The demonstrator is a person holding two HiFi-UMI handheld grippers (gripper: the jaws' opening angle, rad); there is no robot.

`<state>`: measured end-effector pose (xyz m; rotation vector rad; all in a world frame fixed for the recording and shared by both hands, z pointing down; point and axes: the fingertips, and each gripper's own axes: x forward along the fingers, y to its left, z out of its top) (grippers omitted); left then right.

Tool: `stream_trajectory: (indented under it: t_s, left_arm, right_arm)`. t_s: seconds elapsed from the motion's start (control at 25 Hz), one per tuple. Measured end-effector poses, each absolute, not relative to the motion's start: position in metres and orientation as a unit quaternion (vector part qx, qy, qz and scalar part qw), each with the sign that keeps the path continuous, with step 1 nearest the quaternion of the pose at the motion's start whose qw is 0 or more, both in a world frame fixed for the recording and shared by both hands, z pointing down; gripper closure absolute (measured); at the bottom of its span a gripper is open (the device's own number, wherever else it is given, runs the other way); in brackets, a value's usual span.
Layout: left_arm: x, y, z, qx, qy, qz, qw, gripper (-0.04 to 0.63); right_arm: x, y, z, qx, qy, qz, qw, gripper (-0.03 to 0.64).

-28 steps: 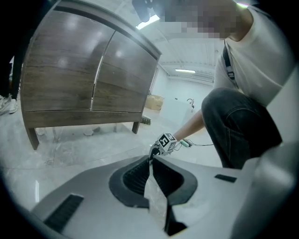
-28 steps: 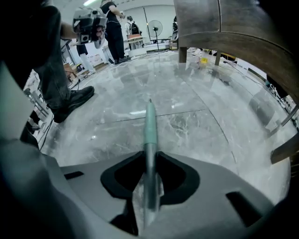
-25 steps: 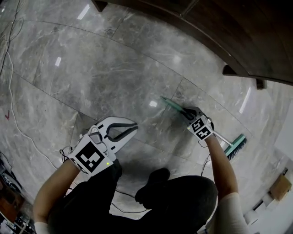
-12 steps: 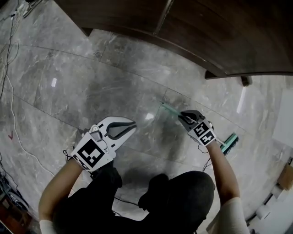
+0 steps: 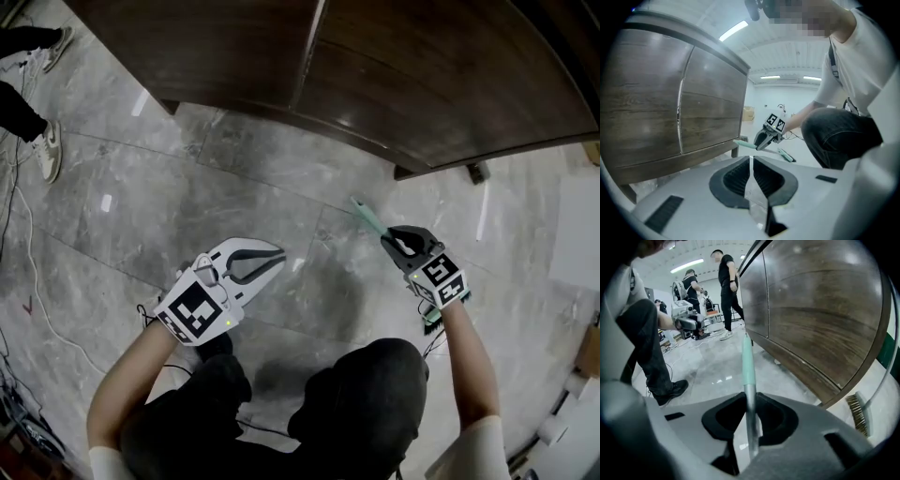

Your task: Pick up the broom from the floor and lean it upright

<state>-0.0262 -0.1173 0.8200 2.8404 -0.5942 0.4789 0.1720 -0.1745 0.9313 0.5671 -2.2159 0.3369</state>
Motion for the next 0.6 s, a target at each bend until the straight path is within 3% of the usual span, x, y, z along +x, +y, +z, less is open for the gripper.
stream_trajectory:
  t_s: [0.6]
  left_arm:
    - [-0.015, -0.156, 0.710, 0.972, -0.172, 0.150, 0.044, 0.583]
  right_arm:
    - [0.186, -0.214, 0.768, 0.335, -0.876, 0.169, 0.302, 0.535]
